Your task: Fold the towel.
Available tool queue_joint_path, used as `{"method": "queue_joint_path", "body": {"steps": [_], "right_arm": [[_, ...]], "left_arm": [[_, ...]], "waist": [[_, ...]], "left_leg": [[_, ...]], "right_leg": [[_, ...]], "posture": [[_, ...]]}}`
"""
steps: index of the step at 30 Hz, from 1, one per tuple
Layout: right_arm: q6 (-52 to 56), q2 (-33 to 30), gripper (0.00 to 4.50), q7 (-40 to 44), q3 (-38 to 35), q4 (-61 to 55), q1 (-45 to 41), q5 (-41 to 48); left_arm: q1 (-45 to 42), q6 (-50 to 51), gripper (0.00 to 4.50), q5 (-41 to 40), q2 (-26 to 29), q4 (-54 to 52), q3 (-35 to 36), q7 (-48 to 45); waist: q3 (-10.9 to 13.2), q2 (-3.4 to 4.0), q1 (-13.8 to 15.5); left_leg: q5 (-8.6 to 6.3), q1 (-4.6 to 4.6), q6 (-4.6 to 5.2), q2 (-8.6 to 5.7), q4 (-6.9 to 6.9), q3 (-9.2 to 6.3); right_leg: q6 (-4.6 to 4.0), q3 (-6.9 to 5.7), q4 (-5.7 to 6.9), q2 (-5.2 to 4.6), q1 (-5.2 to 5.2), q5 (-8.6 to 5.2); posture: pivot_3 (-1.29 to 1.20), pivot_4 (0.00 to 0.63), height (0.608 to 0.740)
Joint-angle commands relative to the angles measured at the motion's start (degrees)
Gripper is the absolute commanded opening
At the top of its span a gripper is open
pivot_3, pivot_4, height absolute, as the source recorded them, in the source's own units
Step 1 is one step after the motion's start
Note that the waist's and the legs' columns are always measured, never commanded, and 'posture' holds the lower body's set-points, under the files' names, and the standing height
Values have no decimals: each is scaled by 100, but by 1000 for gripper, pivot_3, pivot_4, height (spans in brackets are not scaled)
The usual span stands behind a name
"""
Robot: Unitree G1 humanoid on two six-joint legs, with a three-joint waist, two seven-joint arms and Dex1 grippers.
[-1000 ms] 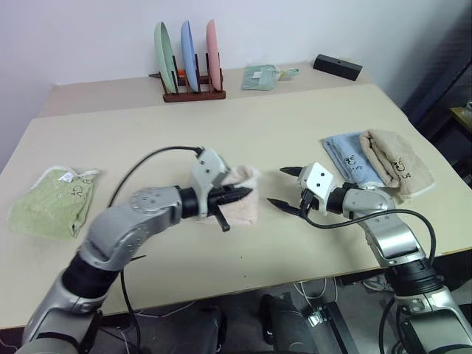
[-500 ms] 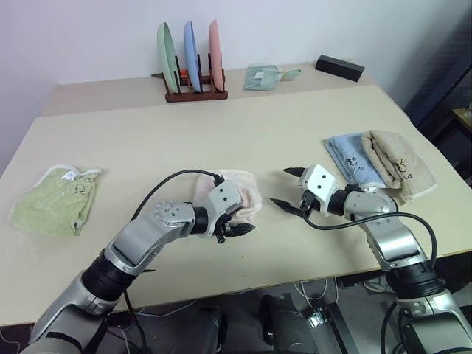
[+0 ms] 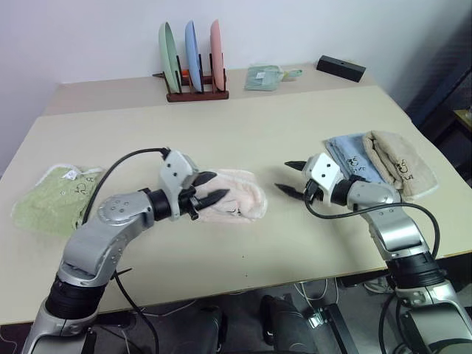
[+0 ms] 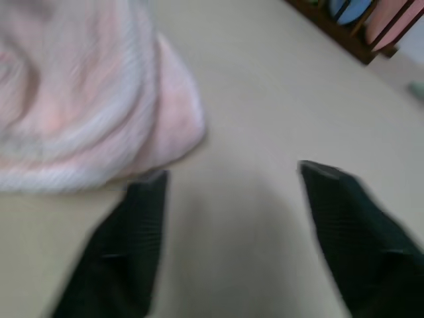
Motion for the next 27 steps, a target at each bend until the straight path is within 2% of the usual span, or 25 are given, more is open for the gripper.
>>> {"method": "queue_joint_path", "body": {"steps": [1,2,3,7,9,17,27], "right_arm": [[773,501,647,-153,-257,-524,-224,784],[1009,605,159,-173,-283,-628,-240,929],[1221,665,28,-149,-279,-730,-228,1048],[1617,1173,28,-162,91,-886,-151,1286],[1486,1339,28,-260,426,-407,-213,892],[679,1404,28,-40,1083,843,-114,168],[251,1397,28,84,1015,854,-42,47]], "left_arm": [[-112,-28,688,214,-260,403,31,373],[-101,-79,688,249,-324,453,-28,359],[-80,-143,688,286,-367,479,-94,318],[61,-479,688,619,-431,929,-482,66],[16,-549,688,709,-543,1239,-560,67],[172,-1010,688,1073,-810,1869,-707,63],[523,-1186,688,1256,-862,1867,-737,-15]], "waist": [[0,0,-6],[0,0,-14],[0,0,-16],[-1,0,-13],[-1,1,-20],[-2,2,-19],[-22,6,-22]], "left_leg": [[0,1,0,0,0,-1],[0,1,0,0,0,-1],[0,-1,-1,1,0,-2],[-1,-4,1,0,-1,-2],[-1,-1,1,0,-1,-1],[0,-1,1,-3,2,-1],[0,10,0,-2,1,-1]], "right_leg": [[0,0,0,1,1,0],[0,0,2,1,-1,0],[-1,1,3,2,-4,1],[-1,1,0,1,-6,1],[-2,1,3,2,-5,1],[-2,-3,5,-1,-5,2],[-2,-2,7,1,3,2]], "posture": [[0,150,738],[0,150,738],[0,150,738],[0,150,738],[0,150,738],[0,150,738],[0,150,738]]}}
